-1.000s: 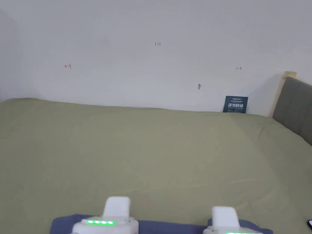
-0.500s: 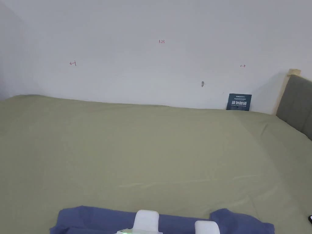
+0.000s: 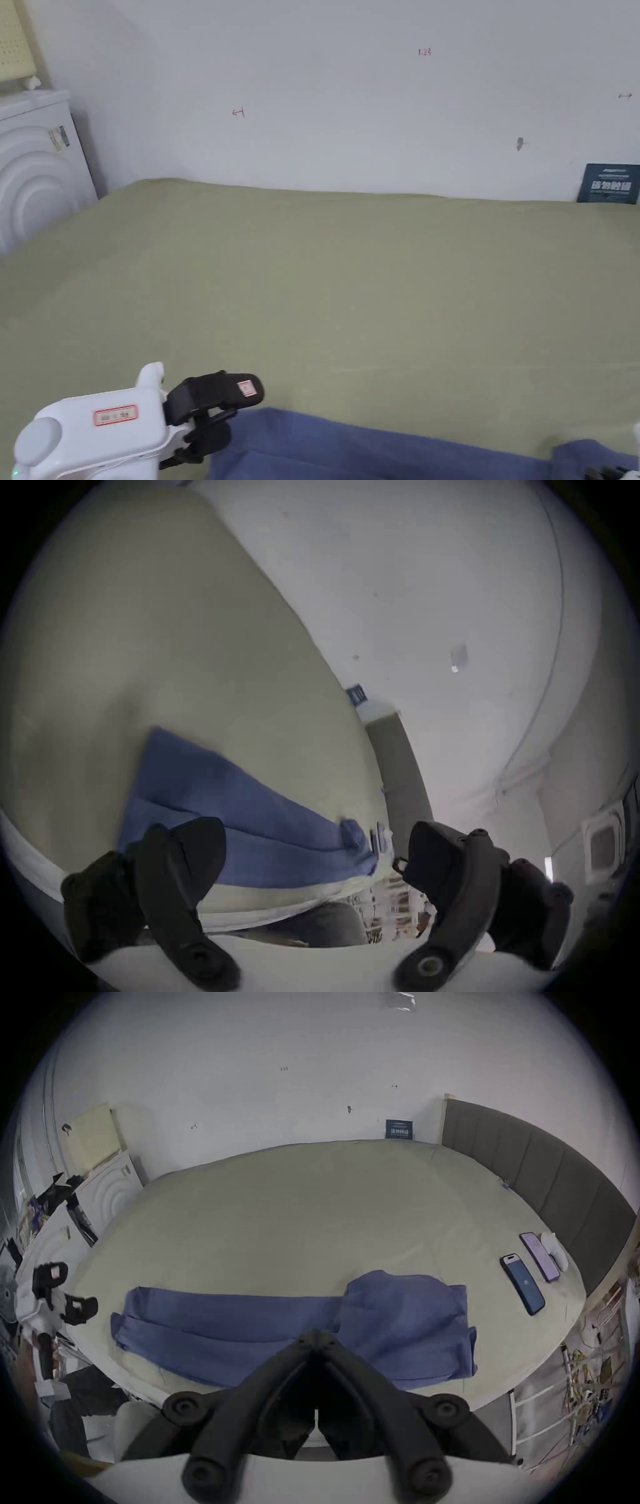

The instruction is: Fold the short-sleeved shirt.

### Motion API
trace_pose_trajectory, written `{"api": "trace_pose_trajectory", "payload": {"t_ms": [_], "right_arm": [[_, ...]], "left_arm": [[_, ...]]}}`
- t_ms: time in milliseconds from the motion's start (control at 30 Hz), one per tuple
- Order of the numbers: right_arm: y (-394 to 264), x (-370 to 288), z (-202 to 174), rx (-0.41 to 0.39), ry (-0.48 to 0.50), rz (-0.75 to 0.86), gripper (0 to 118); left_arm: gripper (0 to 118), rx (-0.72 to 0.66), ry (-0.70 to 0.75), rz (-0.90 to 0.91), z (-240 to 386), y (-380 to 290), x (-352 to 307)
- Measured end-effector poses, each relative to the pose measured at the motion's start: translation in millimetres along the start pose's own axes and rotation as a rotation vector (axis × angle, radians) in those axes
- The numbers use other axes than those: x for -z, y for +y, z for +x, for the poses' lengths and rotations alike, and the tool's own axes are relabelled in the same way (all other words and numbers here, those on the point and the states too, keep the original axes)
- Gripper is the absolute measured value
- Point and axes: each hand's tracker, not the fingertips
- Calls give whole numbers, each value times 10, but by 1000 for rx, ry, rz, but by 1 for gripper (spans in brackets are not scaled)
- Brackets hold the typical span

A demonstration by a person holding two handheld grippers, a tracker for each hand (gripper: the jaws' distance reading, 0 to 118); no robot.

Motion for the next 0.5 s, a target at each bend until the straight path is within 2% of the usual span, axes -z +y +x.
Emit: {"api": "trace_pose_trajectory", "payload": {"t_ms": [133,167,233,267,300,367,433,500], "right_arm": [[21,9,34,16,17,-38,1],[14,11,38,7,11,-46,1],[4,33,90,-1,5,-54,1],[2,40,110,0,5,-56,1],[-1,53,130,8,7,-60,1],[-20,68,108,26,7,-65,1],[-47,116,110,35,7,-79,1],[-80,129,113,40,23,-97,1]], "left_arm": [[109,-21,122,-26,-531,88,-98],[109,-37,164,-32,-372,-122,-65],[109,-44,252,-38,-445,-193,-37],[109,-49,255,-52,-465,-234,-4],[109,-47,205,-55,-814,-59,67],[109,-19,110,-15,-747,-67,156],[109,-52,104,-32,-748,-60,303],[109,-160,77,-66,-768,-104,446]]}}
